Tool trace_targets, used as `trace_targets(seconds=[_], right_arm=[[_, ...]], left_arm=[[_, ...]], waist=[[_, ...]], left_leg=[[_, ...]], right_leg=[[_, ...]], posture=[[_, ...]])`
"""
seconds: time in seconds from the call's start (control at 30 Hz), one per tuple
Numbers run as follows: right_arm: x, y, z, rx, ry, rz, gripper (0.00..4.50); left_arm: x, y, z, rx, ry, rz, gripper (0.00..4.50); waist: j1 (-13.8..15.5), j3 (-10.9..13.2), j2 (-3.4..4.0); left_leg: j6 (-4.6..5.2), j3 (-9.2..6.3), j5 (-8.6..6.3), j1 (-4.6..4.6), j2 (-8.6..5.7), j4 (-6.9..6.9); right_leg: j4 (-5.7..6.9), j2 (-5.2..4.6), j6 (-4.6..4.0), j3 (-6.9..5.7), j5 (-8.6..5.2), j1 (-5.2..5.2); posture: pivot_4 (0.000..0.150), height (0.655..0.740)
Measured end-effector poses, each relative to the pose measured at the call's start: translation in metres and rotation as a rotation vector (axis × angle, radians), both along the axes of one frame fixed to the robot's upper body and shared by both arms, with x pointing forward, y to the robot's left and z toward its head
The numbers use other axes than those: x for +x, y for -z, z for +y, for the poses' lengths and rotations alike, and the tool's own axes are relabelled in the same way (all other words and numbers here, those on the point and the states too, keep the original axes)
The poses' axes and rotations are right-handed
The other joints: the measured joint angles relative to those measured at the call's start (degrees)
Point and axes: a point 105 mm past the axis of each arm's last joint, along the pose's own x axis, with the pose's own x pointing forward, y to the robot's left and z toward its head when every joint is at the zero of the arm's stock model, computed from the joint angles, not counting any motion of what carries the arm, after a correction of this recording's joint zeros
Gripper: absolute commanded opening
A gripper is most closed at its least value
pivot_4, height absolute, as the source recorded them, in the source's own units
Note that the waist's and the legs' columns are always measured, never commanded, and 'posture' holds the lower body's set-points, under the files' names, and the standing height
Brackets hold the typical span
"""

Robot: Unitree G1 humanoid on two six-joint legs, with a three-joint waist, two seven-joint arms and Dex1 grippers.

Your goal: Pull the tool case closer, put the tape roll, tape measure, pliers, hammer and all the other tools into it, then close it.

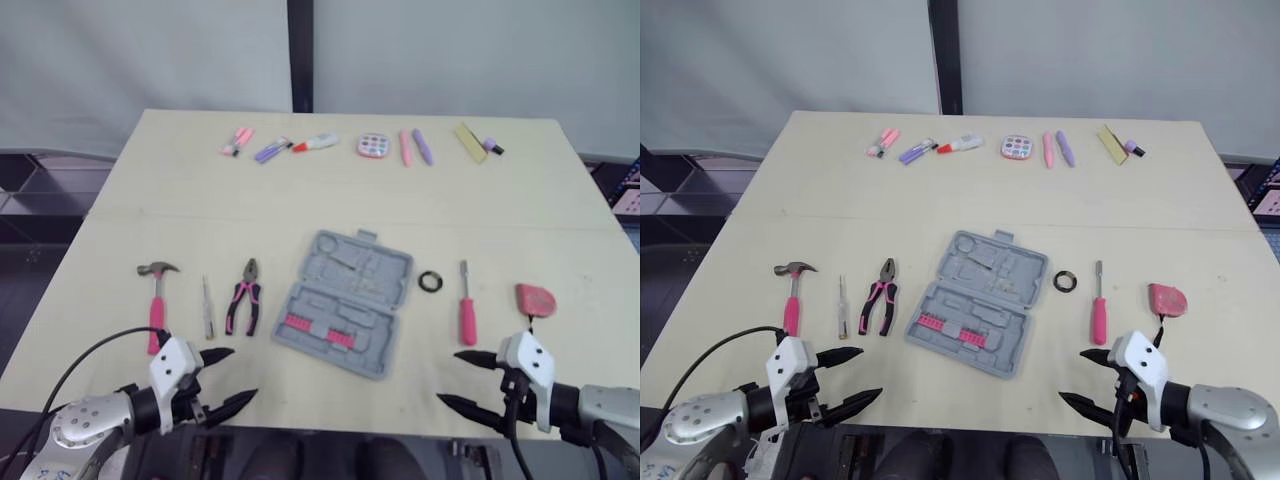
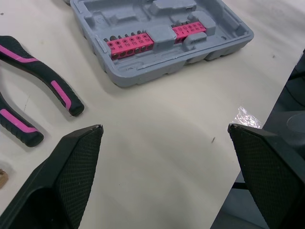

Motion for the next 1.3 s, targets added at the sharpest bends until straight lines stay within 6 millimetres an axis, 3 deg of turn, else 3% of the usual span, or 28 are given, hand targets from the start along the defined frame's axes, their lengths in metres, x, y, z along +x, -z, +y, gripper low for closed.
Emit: trace_targets(seconds=[0.87, 0.97, 1.1, 1.2, 1.3], right_arm=[[0.002, -0.001, 0.000, 0.000, 0.000, -0.005, 4.41], [0.003, -0.002, 0.001, 0.005, 0.001, -0.001, 4.41], [0.013, -0.017, -0.004, -0.020, 0.001, -0.048, 4.41], [0.019, -0.025, -0.006, -0.027, 0.006, -0.072, 3.61], [0.025, -0.034, -0.004, -0.017, 0.002, -0.102, 2.12]], left_arm=[[0.001, -0.001, 0.003, 0.004, -0.007, -0.003, 4.50], [0.013, -0.011, -0.001, -0.038, -0.002, -0.003, 4.50], [0.041, -0.043, -0.005, -0.103, 0.006, -0.050, 4.50], [0.052, -0.058, -0.008, -0.110, 0.040, -0.045, 3.30], [0.064, -0.064, -0.009, -0.096, 0.067, -0.022, 1.80]], waist=[[-0.01, 0.00, 0.00], [0.15, 0.00, 0.00], [0.01, 0.00, 0.00], [-0.13, 0.00, 0.00], [-0.36, 0.00, 0.01]], left_leg=[[0.00, 0.00, 0.00, 0.00, 0.01, 0.00], [0.00, -0.02, 0.00, 0.00, 0.00, 0.02], [0.00, -0.02, 0.00, 0.01, -0.01, 0.03], [0.00, -0.01, 0.00, 0.01, 0.00, -0.01], [-0.01, 0.01, 0.01, 0.02, 0.00, 0.01]], right_leg=[[0.00, 0.01, 0.00, 0.00, 0.00, 0.00], [0.04, 0.00, 0.00, 0.00, 0.00, 0.00], [0.11, 0.01, 0.00, 0.00, 0.00, -0.02], [0.18, 0.04, 0.00, -0.04, 0.00, -0.08], [0.23, 0.05, 0.00, -0.05, 0.00, -0.07]], posture=[[0.150, 0.7134], [0.150, 0.7134], [0.150, 0.7134], [0.150, 0.7134], [0.150, 0.7134]])
